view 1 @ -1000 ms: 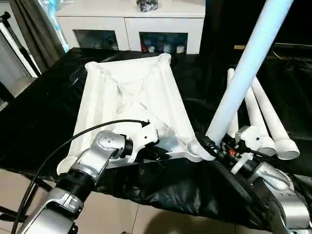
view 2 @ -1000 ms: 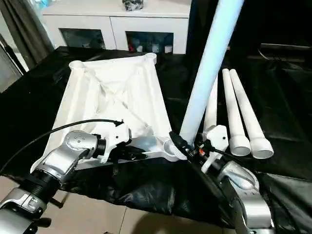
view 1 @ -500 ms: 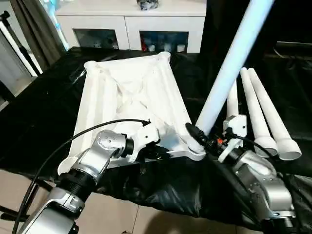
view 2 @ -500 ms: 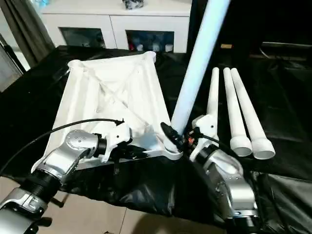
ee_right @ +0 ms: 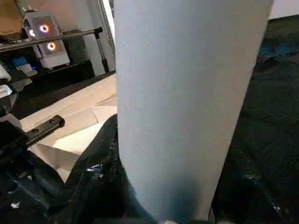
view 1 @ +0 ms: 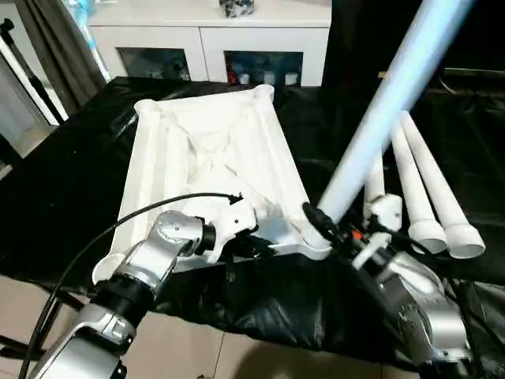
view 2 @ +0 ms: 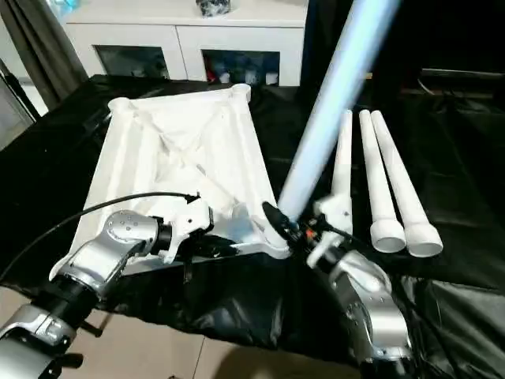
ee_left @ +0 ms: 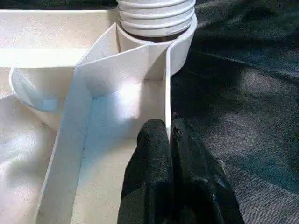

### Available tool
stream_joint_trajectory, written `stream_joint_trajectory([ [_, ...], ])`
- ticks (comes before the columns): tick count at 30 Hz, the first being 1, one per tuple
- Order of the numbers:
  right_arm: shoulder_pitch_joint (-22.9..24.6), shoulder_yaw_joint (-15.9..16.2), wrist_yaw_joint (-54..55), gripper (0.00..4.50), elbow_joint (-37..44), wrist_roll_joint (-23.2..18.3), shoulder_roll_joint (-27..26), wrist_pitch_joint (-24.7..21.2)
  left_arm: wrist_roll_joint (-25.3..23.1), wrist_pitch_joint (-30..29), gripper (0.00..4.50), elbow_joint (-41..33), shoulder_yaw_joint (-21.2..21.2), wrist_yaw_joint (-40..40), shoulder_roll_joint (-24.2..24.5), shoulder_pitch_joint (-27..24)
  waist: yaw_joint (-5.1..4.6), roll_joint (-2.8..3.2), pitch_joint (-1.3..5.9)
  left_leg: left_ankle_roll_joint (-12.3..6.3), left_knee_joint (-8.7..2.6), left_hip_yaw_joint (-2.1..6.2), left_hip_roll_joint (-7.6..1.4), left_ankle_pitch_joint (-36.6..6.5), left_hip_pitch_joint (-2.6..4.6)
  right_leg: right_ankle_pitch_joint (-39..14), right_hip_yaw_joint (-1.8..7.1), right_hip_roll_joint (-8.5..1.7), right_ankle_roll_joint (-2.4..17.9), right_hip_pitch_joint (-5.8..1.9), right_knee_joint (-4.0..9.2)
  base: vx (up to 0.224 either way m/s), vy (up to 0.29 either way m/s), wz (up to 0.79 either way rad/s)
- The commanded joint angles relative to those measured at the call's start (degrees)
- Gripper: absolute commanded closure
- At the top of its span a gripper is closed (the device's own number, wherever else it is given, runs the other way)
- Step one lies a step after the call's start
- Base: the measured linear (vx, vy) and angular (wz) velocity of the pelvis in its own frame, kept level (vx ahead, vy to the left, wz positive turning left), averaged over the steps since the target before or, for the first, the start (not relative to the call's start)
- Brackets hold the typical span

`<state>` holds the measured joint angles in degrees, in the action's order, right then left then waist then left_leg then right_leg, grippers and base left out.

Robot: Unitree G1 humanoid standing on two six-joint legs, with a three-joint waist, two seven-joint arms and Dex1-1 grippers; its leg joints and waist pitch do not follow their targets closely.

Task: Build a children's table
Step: Insert table leg to table base

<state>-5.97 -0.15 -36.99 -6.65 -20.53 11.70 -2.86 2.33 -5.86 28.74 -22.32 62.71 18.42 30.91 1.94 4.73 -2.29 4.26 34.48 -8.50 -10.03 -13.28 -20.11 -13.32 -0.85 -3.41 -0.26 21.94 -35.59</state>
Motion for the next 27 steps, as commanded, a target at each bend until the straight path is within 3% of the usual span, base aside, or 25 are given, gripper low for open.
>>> stream_joint_trajectory([
  [1,3.3,-1.0,0.2,2.59,-0.8,0.8,0.9,-1.3,-0.6,-0.3,4.5,0.1,1.4,-0.7,1.0,0.2,0.18,-0.6,2.83,-3.8,-4.09,0.29,-2.21,-3.8,-0.56,4.7,1.96,-3.9,15.6,-3.31,3.9,0.0,0.0,0.0],
  [4,4.0,-1.3,0.3,2.59,-0.2,0.6,1.3,-1.1,-0.6,-0.2,4.5,0.2,1.3,-0.7,1.0,0.2,0.3,-0.6,2.99,-4.25,-4.01,0.33,-2.22,-2.7,-0.52,6.8,1.88,-3.85,15.6,-3.29,3.69,0.0,0.0,0.0],
  [5,4.4,-1.5,0.4,2.59,0.2,0.5,1.6,-1.2,-0.7,-0.1,4.5,0.5,1.3,-0.7,0.9,0.4,0.35,-0.17,3.04,-4.41,-3.94,0.39,-2.15,-2.5,-0.55,7.4,1.83,-3.91,15.7,-3.34,3.62,0.0,0.0,0.0],
  [7,4.3,-1.6,0.5,2.59,0.5,0.3,1.7,-1.4,-0.7,0.0,4.5,0.7,1.3,-0.7,0.9,0.5,0.23,-0.42,2.97,-4.46,-4.0,0.38,-2.21,-2.8,-0.56,7.3,1.8,-3.86,15.7,-3.3,3.7,0.0,0.0,0.0],
  [10,3.8,-1.7,0.6,2.59,1.4,0.2,2.2,-1.9,-0.8,0.2,4.5,1.3,1.2,-0.7,0.7,1.0,0.16,-0.31,2.89,-3.9,-4.13,0.37,-2.19,-4.2,-0.47,5.1,1.81,-3.85,15.8,-3.36,3.91,0.0,0.0,0.0],
  [16,2.5,-1.1,0.8,2.59,2.0,0.8,2.9,-3.0,-0.9,0.4,4.5,1.5,1.2,-0.5,0.6,1.3,0.22,-0.4,2.94,-3.92,-4.05,0.38,-2.15,-3.5,-0.5,6.2,1.82,-3.84,15.8,-3.42,3.8,0.0,0.0,0.0],
  [21,-0.6,1.1,0.9,2.59,2.2,2.5,4.0,-6.0,-0.9,0.3,4.5,1.0,1.0,-0.1,0.8,1.0,0.12,-0.4,2.95,-3.59,-4.02,0.41,-2.08,-3.2,-0.54,6.1,1.8,-3.83,15.7,-3.49,3.78,0.0,0.0,0.0],
  [22,-2.1,2.4,0.7,2.59,2.4,3.3,4.7,-8.1,-1.1,0.4,4.5,0.8,0.9,0.1,1.0,0.8,0.0,-0.79,2.96,-3.56,-4.02,0.37,-2.04,-3.0,-0.58,6.2,1.79,-3.74,15.6,-3.56,3.81,0.0,0.0,0.0],
  [24,-2.6,2.8,0.5,2.59,2.5,3.7,5.1,-8.8,-1.2,0.5,4.5,0.7,0.8,0.2,1.1,0.8,-0.02,-0.55,2.92,-3.46,-3.98,0.37,-2.0,-2.7,-0.55,6.0,1.81,-3.73,15.5,-3.53,3.77,0.0,0.0,0.0],
  [27,-3.4,4.3,-0.8,2.59,2.4,4.5,6.4,-10.4,-1.3,0.5,4.5,0.6,0.7,0.3,1.2,0.5,0.0,-0.7,2.96,-3.63,-3.89,0.31,-2.03,-2.6,-0.52,5.9,1.89,-3.79,15.5,-3.52,3.77,0.0,0.0,0.0],
])
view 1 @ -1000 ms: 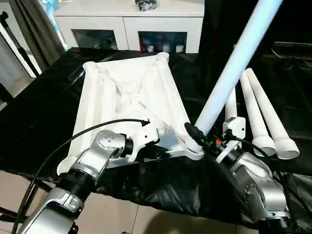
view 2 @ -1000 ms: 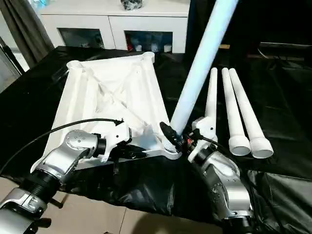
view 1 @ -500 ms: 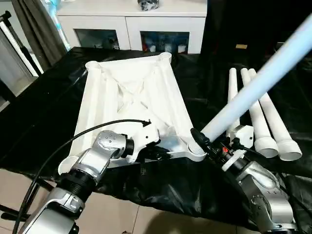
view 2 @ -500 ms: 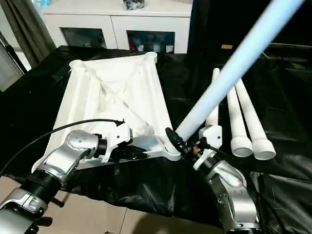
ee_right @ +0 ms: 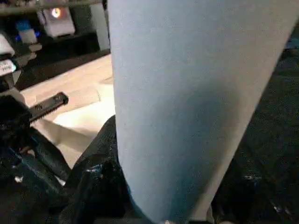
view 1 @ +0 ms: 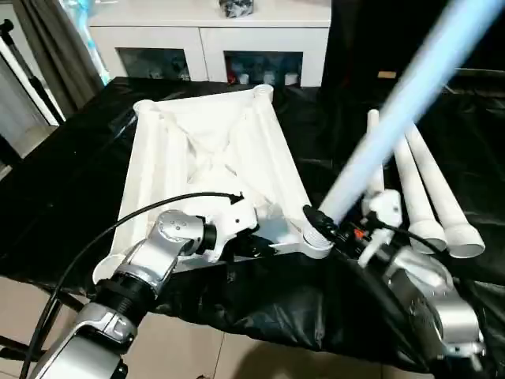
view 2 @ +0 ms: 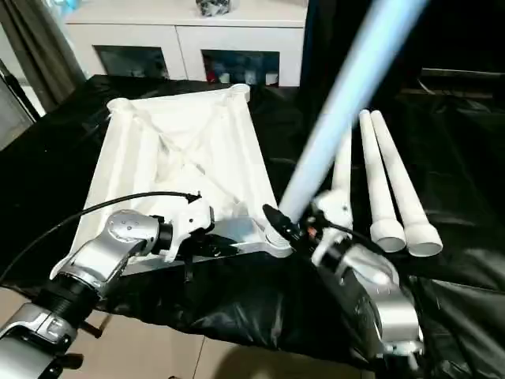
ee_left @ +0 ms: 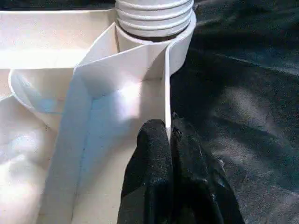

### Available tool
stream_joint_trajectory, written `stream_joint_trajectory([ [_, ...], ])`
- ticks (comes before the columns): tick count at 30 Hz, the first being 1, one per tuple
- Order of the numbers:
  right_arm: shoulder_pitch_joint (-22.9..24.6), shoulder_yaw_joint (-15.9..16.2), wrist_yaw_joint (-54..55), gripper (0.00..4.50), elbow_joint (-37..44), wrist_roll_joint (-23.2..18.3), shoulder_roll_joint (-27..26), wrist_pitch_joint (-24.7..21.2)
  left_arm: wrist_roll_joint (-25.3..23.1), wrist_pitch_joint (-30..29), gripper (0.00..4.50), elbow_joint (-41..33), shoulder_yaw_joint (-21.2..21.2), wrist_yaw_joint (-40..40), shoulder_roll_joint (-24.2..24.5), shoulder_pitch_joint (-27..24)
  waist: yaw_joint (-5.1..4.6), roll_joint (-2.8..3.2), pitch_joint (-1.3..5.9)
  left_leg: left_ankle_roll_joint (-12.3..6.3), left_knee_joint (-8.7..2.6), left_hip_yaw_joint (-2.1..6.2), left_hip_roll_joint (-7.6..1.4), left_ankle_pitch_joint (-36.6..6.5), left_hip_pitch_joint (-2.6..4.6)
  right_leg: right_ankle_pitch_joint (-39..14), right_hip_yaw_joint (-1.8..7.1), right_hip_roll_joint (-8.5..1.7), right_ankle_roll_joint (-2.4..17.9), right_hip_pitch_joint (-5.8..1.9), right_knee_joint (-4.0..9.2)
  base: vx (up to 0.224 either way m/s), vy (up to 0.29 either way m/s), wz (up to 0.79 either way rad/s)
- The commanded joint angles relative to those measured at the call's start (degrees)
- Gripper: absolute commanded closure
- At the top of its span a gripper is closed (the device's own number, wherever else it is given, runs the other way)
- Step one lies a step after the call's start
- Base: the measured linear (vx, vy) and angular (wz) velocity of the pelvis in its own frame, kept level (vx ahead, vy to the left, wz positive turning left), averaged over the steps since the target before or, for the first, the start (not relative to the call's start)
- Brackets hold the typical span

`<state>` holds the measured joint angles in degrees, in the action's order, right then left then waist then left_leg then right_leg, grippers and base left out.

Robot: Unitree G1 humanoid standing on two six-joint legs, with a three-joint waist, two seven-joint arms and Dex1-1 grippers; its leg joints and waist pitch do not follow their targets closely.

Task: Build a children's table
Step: Insert table leg to table base

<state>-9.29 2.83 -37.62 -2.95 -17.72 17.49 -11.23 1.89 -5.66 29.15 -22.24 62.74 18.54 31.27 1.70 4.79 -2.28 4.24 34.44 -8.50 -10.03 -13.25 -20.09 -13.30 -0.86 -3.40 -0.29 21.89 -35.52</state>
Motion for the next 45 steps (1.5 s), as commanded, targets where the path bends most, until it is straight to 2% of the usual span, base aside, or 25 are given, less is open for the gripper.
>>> stream_joint_trajectory([
  [1,-0.3,1.9,-0.8,2.59,-1.5,2.0,1.3,-2.8,-0.9,0.3,4.5,0.1,0.6,0.3,1.1,0.1,0.24,-0.89,2.99,-3.66,-3.81,0.29,-2.04,-2.5,-0.57,6.1,1.91,-3.81,15.6,-3.5,3.68,0.0,0.0,0.0],
  [8,-0.8,1.9,-1.3,2.59,-2.8,1.9,2.2,-4.0,-0.9,0.2,4.5,-0.1,0.6,0.4,1.3,0.1,0.3,-0.89,3.04,-4.14,-3.73,0.28,-2.08,-1.8,-0.59,7.1,1.89,-3.83,16.1,-3.5,3.52,0.0,0.0,0.0],
  [10,-1.3,1.7,-1.2,2.59,-4.2,1.7,1.9,-4.4,-0.9,0.2,4.5,-0.1,0.5,0.6,1.3,0.1,0.29,-0.49,3.07,-4.01,-3.71,0.32,-2.07,-2.0,-0.51,7.2,1.85,-3.84,16.2,-3.45,3.49,0.0,0.0,0.0],
  [11,-1.6,1.6,-1.2,2.59,-5.1,1.7,1.8,-4.5,-0.9,0.2,4.5,-0.1,0.4,0.7,1.3,0.1,0.17,-0.7,2.99,-3.79,-3.8,0.27,-2.04,-2.8,-0.53,6.2,1.84,-3.83,16.3,-3.47,3.66,0.0,0.0,0.0],
  [12,-1.8,1.6,-1.1,2.59,-5.6,1.7,1.7,-4.6,-0.9,0.2,4.5,-0.1,0.4,0.7,1.3,0.1,0.17,-0.54,2.99,-3.63,-3.81,0.29,-2.08,-3.1,-0.5,5.8,1.84,-3.87,16.4,-3.44,3.65,0.0,0.0,0.0],
  [18,-1.8,-0.4,-0.5,2.59,-8.0,0.2,1.0,-5.3,-1.0,0.1,4.5,-0.1,0.3,0.8,1.1,0.3,0.17,-0.55,3.02,-3.39,-3.81,0.3,-2.08,-3.1,-0.48,6.4,1.87,-3.83,16.6,-3.47,3.6,0.0,0.0,0.0],
  [22,0.8,-3.2,0.8,2.59,-8.2,-1.4,0.3,-3.9,-1.0,0.3,4.5,0.3,0.4,0.7,1.2,0.6,0.33,-0.52,3.13,-3.41,-3.75,0.3,-2.12,-2.9,-0.47,7.3,1.88,-3.84,16.7,-3.5,3.54,0.0,0.0,0.0],
  [28,5.0,-3.7,1.8,2.59,-5.4,-1.6,-0.5,-1.4,-1.0,0.2,4.5,0.4,0.7,0.5,1.0,0.8,0.7,-0.37,3.25,-3.88,-3.7,0.34,-2.2,-1.8,-0.38,9.8,1.8,-3.83,16.5,-3.47,3.41,0.0,0.0,0.0],
  [33,6.9,-1.1,2.1,2.59,-1.7,1.9,0.8,0.0,-1.2,0.3,4.5,0.5,0.6,0.2,0.8,0.7,0.77,-0.55,3.18,-4.02,-3.75,0.35,-2.2,-1.9,-0.48,8.9,1.79,-3.84,16.0,-3.46,3.45,0.0,0.0,0.0],
  [34,7.1,-0.8,2.3,2.59,-1.1,2.4,0.9,0.0,-1.2,0.3,4.5,0.4,0.6,0.2,0.7,0.6,0.74,-1.02,3.18,-4.06,-3.75,0.28,-2.18,-1.8,-0.47,8.9,1.8,-3.8,15.9,-3.49,3.54,0.0,0.0,0.0],
  [35,7.4,-0.3,2.5,2.59,-0.1,2.9,0.9,0.2,-1.2,0.3,4.5,0.3,0.6,0.0,0.6,0.4,0.85,-0.71,3.16,-4.1,-3.79,0.32,-2.18,-1.6,-0.47,8.7,1.81,-3.84,15.8,-3.46,3.44,0.0,0.0,0.0],
  [36,7.5,0.1,2.7,2.59,0.6,3.2,1.0,0.2,-1.2,0.3,4.5,0.2,0.5,-0.1,0.5,0.3,0.83,-1.2,3.13,-4.2,-3.8,0.27,-2.2,-1.5,-0.46,8.4,1.85,-3.78,15.6,-3.48,3.5,0.0,0.0,0.0],
  [38,7.3,1.3,3.0,2.59,1.2,4.3,1.3,0.6,-1.3,0.4,4.5,0.0,0.5,-0.3,0.4,-0.1,0.86,-0.94,3.07,-4.16,-3.84,0.26,-2.18,-1.9,-0.45,7.2,1.82,-3.83,15.3,-3.36,3.57,0.0,0.0,0.0],
  [41,6.7,2.7,2.6,2.59,1.2,5.0,1.7,0.6,-1.4,0.4,4.5,-0.3,0.5,-0.5,0.2,-0.5,0.78,-1.26,2.92,-3.87,-3.95,0.24,-2.19,-2.6,-0.46,5.0,1.89,-3.84,14.8,-3.34,3.71,0.0,0.0,0.0],
  [42,6.6,3.0,2.4,2.59,1.2,5.1,1.7,0.4,-1.4,0.4,4.5,-0.3,0.5,-0.5,0.2,-0.6,0.65,-1.19,2.91,-3.79,-3.99,0.23,-2.22,-3.0,-0.46,4.4,1.91,-3.86,14.8,-3.28,3.81,0.0,0.0,0.0],
  [43,5.7,3.7,1.7,2.59,0.6,5.2,1.7,-0.1,-1.4,0.4,4.5,-0.6,0.4,-0.6,0.2,-0.8,0.57,-1.42,2.89,-3.75,-4.01,0.21,-2.22,-3.2,-0.44,4.2,1.9,-3.79,14.7,-3.27,3.85,0.0,0.0,0.0],
  [44,5.3,4.0,1.5,2.59,0.2,5.3,1.6,-0.4,-1.4,0.3,4.5,-0.6,0.4,-0.6,0.2,-0.8,0.48,-1.33,2.96,-3.78,-3.98,0.25,-2.19,-3.1,-0.46,4.4,1.91,-3.82,14.9,-3.3,3.77,0.0,0.0,0.0],
  [45,4.7,4.4,1.1,2.59,-0.4,5.3,1.7,-0.6,-1.4,0.3,4.5,-0.9,0.4,-0.6,0.3,-0.9,0.37,-1.94,2.94,-3.98,-3.97,0.16,-2.16,-3.0,-0.51,4.6,1.93,-3.74,14.9,-3.33,3.85,0.0,0.0,0.0],
])
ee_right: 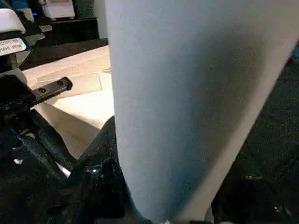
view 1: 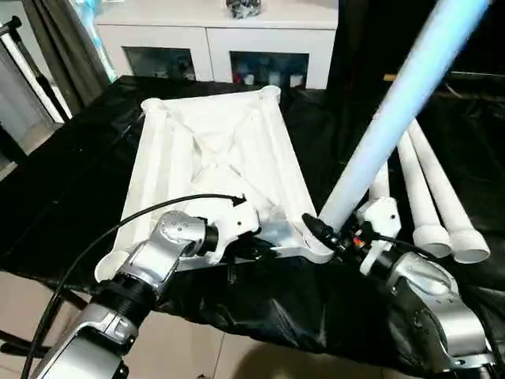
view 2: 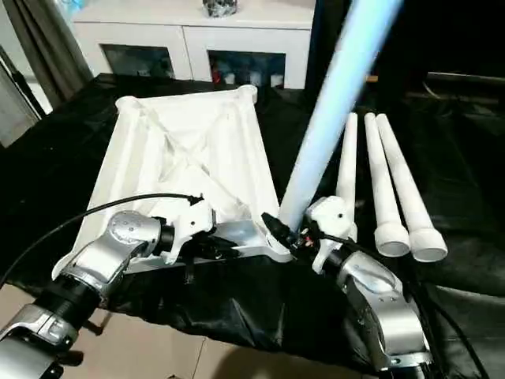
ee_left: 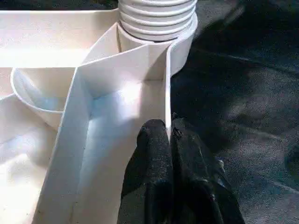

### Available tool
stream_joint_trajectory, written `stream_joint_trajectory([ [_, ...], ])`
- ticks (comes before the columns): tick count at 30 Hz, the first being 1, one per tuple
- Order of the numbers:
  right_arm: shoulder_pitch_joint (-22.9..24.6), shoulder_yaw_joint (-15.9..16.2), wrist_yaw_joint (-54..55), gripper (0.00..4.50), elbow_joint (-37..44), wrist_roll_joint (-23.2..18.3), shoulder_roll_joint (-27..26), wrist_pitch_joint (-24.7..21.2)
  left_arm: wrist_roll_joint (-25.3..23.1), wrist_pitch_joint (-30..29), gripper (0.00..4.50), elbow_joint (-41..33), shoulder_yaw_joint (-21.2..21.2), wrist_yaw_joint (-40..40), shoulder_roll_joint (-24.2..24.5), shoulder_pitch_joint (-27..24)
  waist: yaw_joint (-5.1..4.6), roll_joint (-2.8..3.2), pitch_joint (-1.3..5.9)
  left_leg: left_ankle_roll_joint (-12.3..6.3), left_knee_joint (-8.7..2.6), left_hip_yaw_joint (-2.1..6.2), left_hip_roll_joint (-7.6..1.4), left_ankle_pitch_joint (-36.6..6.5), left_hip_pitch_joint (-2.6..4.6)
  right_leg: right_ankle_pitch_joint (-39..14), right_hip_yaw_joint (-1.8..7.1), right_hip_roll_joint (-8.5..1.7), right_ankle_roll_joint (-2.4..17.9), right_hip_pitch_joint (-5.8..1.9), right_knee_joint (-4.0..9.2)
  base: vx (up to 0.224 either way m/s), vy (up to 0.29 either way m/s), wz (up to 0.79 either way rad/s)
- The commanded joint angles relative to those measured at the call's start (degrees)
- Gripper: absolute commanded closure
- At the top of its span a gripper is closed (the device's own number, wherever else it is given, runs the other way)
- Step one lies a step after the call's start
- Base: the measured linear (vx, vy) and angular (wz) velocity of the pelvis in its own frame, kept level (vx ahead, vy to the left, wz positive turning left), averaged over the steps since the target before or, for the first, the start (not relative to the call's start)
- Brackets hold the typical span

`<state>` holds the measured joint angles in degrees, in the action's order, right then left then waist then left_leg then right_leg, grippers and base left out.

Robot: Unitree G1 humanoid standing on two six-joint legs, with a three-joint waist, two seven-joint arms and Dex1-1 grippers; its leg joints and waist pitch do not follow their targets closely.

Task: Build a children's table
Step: Insert table leg to table base

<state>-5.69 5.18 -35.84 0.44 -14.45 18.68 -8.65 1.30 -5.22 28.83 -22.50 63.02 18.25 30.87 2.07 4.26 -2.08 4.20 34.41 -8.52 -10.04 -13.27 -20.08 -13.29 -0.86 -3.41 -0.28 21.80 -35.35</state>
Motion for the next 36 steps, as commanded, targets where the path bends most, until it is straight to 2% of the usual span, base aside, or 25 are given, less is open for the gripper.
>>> stream_joint_trajectory([
  [1,0.4,2.5,-1.2,2.59,-4.4,2.2,0.6,-3.5,-0.8,-0.3,4.5,-0.7,0.6,-0.8,0.6,-0.6,0.07,-1.13,2.79,-3.94,-3.91,0.26,-2.14,-2.8,-0.54,4.6,1.95,-3.84,15.0,-3.27,3.5,0.0,0.0,0.0],
  [2,-0.8,3.0,-2.0,2.59,-5.4,2.0,0.8,-4.3,-0.7,-0.5,4.5,-1.0,0.6,-0.7,0.7,-0.7,-0.04,-1.24,2.71,-4.05,-3.94,0.22,-2.12,-2.9,-0.58,4.1,1.91,-3.8,15.0,-3.2,3.6,0.0,0.0,0.0],
  [4,-1.5,3.3,-2.5,2.59,-6.2,2.0,0.7,-4.4,-0.7,-0.6,4.5,-1.1,0.6,-0.5,0.7,-0.7,-0.23,-1.08,2.68,-3.91,-4.02,0.27,-2.19,-3.5,-0.53,3.4,1.88,-3.82,15.2,-3.18,3.65,0.0,0.0,0.0],
  [5,-2.6,3.5,-3.2,2.59,-7.5,1.8,0.6,-4.6,-0.6,-0.7,4.5,-1.3,0.5,-0.2,0.9,-0.7,-0.35,-1.46,2.7,-3.82,-4.05,0.2,-2.22,-4.0,-0.45,2.8,1.87,-3.82,15.4,-3.14,3.75,0.0,0.0,0.0],
  [6,-3.8,3.7,-4.3,2.59,-8.9,1.5,0.5,-4.8,-0.5,-1.0,4.5,-1.8,0.4,0.4,1.2,-0.8,-0.26,-1.32,2.69,-3.78,-4.06,0.22,-2.25,-4.0,-0.43,2.6,1.92,-3.85,15.5,-3.13,3.74,0.0,0.0,0.0],
  [10,-5.3,4.2,-5.5,2.59,-10.8,1.6,0.7,-4.7,-0.3,-1.4,4.5,-3.1,0.0,1.5,1.9,-1.1,-0.46,-1.52,2.78,-4.01,-3.99,0.27,-2.21,-3.2,-0.57,4.5,1.91,-3.9,15.8,-3.29,3.53,0.0,0.0,0.0],
  [16,-8.1,5.1,-12.0,2.59,-14.3,0.9,1.7,-3.4,0.0,-2.0,4.5,-6.0,-1.1,5.5,4.3,-1.1,-1.11,-1.62,2.11,-4.59,-4.2,0.33,-2.24,-4.5,-0.65,3.4,1.87,-3.91,16.8,-3.07,3.68,0.0,0.0,0.0],
  [17,-8.2,5.3,-12.6,2.59,-14.3,0.8,1.8,-3.3,0.1,-2.0,4.5,-6.2,-1.1,5.9,4.5,-1.0,-1.06,-1.68,1.9,-4.77,-4.26,0.35,-2.29,-4.4,-0.64,3.7,1.83,-3.9,16.9,-2.94,3.65,0.0,0.0,0.0],
  [19,-8.3,5.6,-14.8,2.59,-14.4,0.4,2.3,-3.2,0.2,-1.7,4.5,-6.5,-1.4,7.0,4.9,-0.7,-1.05,-1.6,2.05,-5.36,-4.17,0.34,-2.36,-3.7,-0.45,5.6,1.82,-3.87,17.5,-2.95,3.47,0.0,0.0,0.0],
  [21,-8.5,6.2,-17.2,2.59,-14.3,0.2,3.0,-2.7,0.6,-1.2,4.5,-6.9,-1.7,8.8,5.7,-0.2,-0.86,-1.63,1.79,-5.93,-4.22,0.32,-2.43,-3.0,-0.49,7.5,1.8,-3.9,18.1,-2.86,3.33,0.0,0.0,0.0],
  [25,-8.9,7.2,-20.8,2.59,-14.2,0.2,4.0,-1.6,1.2,-0.6,4.5,-7.4,-2.2,11.8,7.1,0.4,-0.52,-1.61,1.46,-6.08,-4.41,0.3,-2.62,-3.8,-0.27,7.7,1.75,-3.94,18.8,-2.75,3.37,0.0,0.0,0.0],
  [29,-9.1,7.8,-22.5,2.59,-14.3,0.6,4.3,-0.4,0.6,0.1,4.5,-6.8,-2.2,12.4,8.0,0.8,0.15,-1.6,1.43,-5.72,-4.49,0.21,-2.72,-3.8,-0.1,7.3,1.84,-4.06,18.8,-2.72,3.4,0.0,0.0,0.0],
  [33,-9.7,7.3,-21.9,2.59,-15.2,0.7,3.7,0.0,0.3,-0.4,4.5,-6.4,-1.7,11.9,8.0,1.0,0.24,-1.5,1.33,-4.95,-4.66,0.27,-2.74,-4.3,-0.16,6.3,1.8,-4.09,18.7,-2.74,3.43,0.0,0.0,0.0],
  [36,-12.2,4.5,-13.4,2.59,-20.1,3.0,0.5,1.6,0.1,-2.0,4.5,-6.4,0.0,7.5,5.9,1.1,-0.09,-1.59,1.31,-3.52,-4.87,0.24,-2.72,-5.9,-0.23,3.7,1.82,-4.25,18.7,-2.68,3.6,0.0,0.0,0.0],
])
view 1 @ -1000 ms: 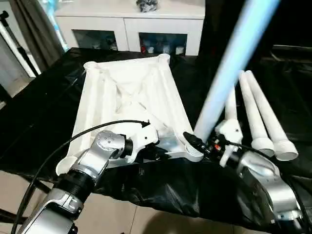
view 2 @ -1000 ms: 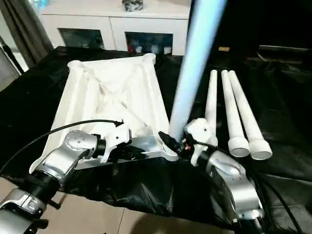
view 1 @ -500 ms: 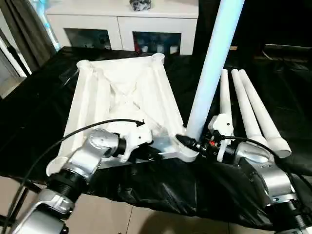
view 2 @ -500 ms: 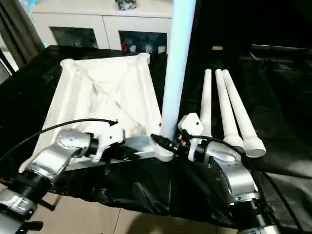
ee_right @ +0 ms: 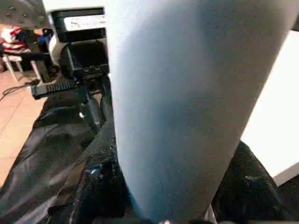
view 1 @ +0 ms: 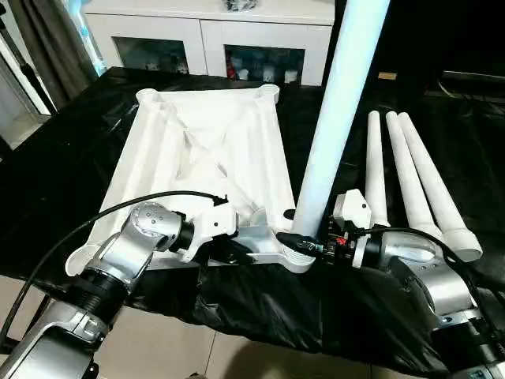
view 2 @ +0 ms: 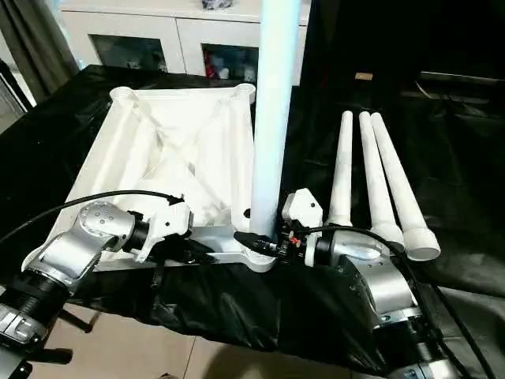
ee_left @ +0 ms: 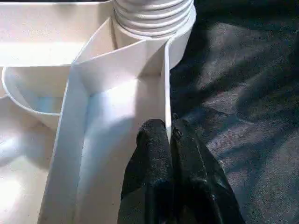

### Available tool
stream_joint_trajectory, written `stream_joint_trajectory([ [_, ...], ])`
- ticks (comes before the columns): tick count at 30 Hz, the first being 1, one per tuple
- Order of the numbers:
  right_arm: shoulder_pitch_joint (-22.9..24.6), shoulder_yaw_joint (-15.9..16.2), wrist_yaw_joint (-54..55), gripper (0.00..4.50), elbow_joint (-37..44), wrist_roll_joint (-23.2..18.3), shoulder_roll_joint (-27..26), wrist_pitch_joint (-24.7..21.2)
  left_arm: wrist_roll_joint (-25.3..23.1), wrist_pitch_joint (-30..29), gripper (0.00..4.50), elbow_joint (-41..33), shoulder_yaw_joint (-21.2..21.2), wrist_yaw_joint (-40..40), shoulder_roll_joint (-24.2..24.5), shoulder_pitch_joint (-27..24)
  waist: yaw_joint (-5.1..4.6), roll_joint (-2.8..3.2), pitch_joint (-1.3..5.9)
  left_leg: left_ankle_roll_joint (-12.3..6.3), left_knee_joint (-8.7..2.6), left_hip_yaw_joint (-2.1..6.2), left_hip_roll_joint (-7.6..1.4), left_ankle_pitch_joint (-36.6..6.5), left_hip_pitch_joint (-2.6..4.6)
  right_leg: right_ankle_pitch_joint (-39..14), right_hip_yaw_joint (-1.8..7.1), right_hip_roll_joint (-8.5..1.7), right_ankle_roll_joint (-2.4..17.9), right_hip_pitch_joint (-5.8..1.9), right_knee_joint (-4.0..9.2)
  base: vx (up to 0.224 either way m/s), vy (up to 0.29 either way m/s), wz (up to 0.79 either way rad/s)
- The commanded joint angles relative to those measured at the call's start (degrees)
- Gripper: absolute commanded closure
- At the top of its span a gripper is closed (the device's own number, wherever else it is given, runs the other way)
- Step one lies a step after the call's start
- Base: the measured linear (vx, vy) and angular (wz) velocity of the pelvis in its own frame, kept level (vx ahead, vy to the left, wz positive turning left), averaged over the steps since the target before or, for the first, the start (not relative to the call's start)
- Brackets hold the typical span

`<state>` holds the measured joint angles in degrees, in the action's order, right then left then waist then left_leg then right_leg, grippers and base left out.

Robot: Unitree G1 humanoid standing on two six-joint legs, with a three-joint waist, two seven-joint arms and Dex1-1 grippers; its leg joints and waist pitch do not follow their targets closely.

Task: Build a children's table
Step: Insert table leg to table base

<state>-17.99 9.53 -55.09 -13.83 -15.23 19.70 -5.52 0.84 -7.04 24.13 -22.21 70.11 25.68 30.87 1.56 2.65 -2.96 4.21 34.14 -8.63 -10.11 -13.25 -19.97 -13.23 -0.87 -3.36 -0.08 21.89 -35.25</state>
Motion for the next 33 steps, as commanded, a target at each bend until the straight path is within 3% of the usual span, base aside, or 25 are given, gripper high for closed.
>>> stream_joint_trajectory([
  [1,0.1,0.1,6.1,2.59,-5.9,3.9,-0.6,-1.5,0.6,-0.3,4.5,-1.7,-0.3,0.3,-1.6,1.1,0.23,-0.01,2.09,-3.15,-4.69,0.36,-2.54,-6.4,-0.38,2.4,1.83,-4.28,18.4,-2.79,3.68,0.0,0.0,0.0],
  [2,-0.9,-0.9,10.5,2.59,-8.0,5.1,-1.9,-0.8,0.4,-1.4,4.5,-2.0,0.1,-2.2,-2.8,1.3,0.34,-0.01,2.13,-2.25,-4.72,0.32,-2.6,-7.0,-0.2,-0.2,1.98,-4.36,17.7,-2.8,3.88,0.0,0.0,0.0],
  [4,-1.9,-1.9,14.7,2.59,-10.0,5.9,-3.0,-0.6,-0.4,-3.1,4.5,-2.1,0.4,-5.4,-4.3,1.7,0.34,-0.14,2.18,-2.01,-4.73,0.33,-2.55,-6.6,-0.24,-0.1,1.97,-4.29,17.5,-2.83,3.93,0.0,0.0,0.0],
  [5,-3.6,-3.4,21.1,2.59,-13.2,7.0,-4.8,-0.4,-1.6,-6.1,4.5,-2.7,0.7,-10.5,-6.8,2.1,0.34,0.44,2.22,-1.49,-4.68,0.33,-2.52,-6.0,-0.1,0.4,1.97,-4.26,17.5,-2.63,3.89,0.0,0.0,0.0],
  [7,-4.2,-3.8,23.1,2.59,-14.3,7.3,-5.5,-0.3,-2.0,-7.4,4.5,-3.2,0.7,-12.1,-7.7,2.2,0.2,0.07,2.21,-1.16,-4.63,0.27,-2.43,-5.3,-0.28,1.1,1.95,-4.14,17.6,-2.72,3.84,0.0,0.0,0.0],
  [10,-7.1,-5.0,29.4,2.59,-18.9,8.3,-8.1,-0.5,-3.5,-11.8,4.5,-5.8,0.6,-18.0,-12.1,1.8,0.44,0.35,2.41,-1.7,-4.36,0.18,-2.33,-3.7,-0.3,3.9,1.99,-4.14,17.7,-2.8,3.77,0.0,0.0,0.0],
  [12,-9.0,-4.9,32.7,2.59,-20.9,9.0,-9.9,-1.3,-4.4,-15.0,4.5,-8.5,-0.4,-22.2,-16.4,0.8,0.67,0.18,2.56,-2.17,-4.22,0.18,-2.34,-2.9,-0.38,5.8,1.95,-4.12,17.7,-3.03,3.59,0.0,0.0,0.0],
  [16,-9.8,-4.4,33.8,2.59,-21.4,9.6,-11.2,-1.5,-6.1,-15.2,4.5,-8.3,-2.3,-25.2,-19.1,0.1,0.79,0.2,2.52,-3.09,-4.21,0.24,-2.31,-2.8,-0.56,6.9,1.86,-4.06,17.3,-3.07,3.59,0.0,0.0,0.0],
  [21,-10.2,-4.1,34.0,2.59,-22.2,9.9,-12.2,-0.8,-7.5,-15.7,4.5,-6.8,-2.5,-27.6,-19.9,0.2,0.83,0.11,2.39,-2.84,-4.46,0.24,-2.35,-5.3,-0.48,2.6,1.94,-4.11,16.5,-2.9,4.01,0.0,0.0,0.0],
  [25,-10.4,-4.4,34.3,2.59,-22.1,9.6,-12.8,-0.6,-7.8,-15.6,4.5,-6.3,-1.8,-27.5,-19.2,0.4,0.84,0.4,2.52,-2.56,-4.48,0.31,-2.38,-5.3,-0.45,2.6,1.94,-4.1,16.4,-2.89,3.94,0.0,0.0,0.0],
  [30,-11.2,-5.9,33.9,2.59,-23.2,8.6,-13.5,0.4,-7.6,-14.7,4.5,-6.0,-1.1,-26.3,-18.3,0.3,0.65,0.28,2.54,-2.44,-4.54,0.27,-2.36,-5.7,-0.53,2.3,1.9,-4.17,16.6,-2.86,4.04,0.0,0.0,0.0],
  [33,-11.4,-6.5,33.3,1.87,-23.1,7.7,-13.6,0.5,-7.4,-14.2,4.5,-5.9,-0.9,-26.1,-18.1,0.3,0.61,0.23,2.74,-2.64,-4.46,0.28,-2.38,-5.3,-0.49,2.9,1.93,-4.17,16.7,-2.92,3.94,0.0,0.0,0.0],
])
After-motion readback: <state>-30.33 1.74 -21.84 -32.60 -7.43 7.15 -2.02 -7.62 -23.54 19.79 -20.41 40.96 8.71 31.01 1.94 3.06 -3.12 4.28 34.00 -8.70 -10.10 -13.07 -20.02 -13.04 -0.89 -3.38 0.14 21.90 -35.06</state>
